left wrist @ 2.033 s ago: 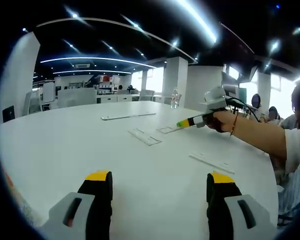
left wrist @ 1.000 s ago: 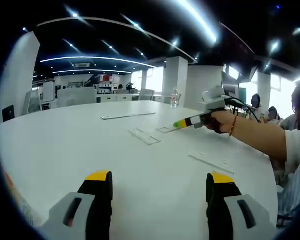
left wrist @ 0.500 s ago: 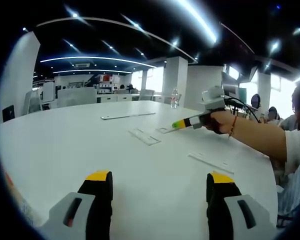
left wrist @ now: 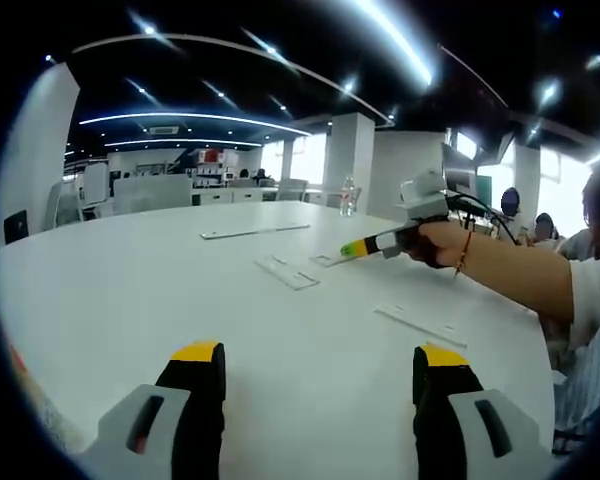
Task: Locate the socket holder cover, grip the socket holder cover, clip it into the socket holder slot.
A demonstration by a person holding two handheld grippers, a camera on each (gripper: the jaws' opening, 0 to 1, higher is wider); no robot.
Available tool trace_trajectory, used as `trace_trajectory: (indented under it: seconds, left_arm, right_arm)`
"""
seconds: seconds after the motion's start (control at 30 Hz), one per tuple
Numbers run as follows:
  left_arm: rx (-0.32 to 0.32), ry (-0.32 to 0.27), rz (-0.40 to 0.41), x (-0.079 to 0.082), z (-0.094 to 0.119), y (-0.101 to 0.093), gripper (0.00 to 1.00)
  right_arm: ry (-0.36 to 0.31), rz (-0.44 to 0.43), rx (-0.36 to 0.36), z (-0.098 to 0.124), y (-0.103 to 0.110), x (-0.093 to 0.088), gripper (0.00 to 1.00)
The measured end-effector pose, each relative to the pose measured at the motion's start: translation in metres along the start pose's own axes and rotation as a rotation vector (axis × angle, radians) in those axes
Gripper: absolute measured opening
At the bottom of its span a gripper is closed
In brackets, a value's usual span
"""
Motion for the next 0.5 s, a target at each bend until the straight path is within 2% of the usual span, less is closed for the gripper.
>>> trace_trajectory:
  seconds: [0.5]
  left_arm:
    - [0.0, 0.003, -0.001, 0.0001, -0.0013, 0.0003, 0.76]
  right_arm:
    - [0.005, 0.002, 0.0, -0.0012, 0.009, 0.0026, 0.47]
Point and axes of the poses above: the point that each gripper's makers call its tool centre point, and the gripper's own axes: z roughly backward along the fingers, y roughly to its left, x roughly out of its top, the point moved 1 cm from there along z, roughly backward along the fingers, and after that the axes turned 10 degrees about z, right-handed, at the moved point
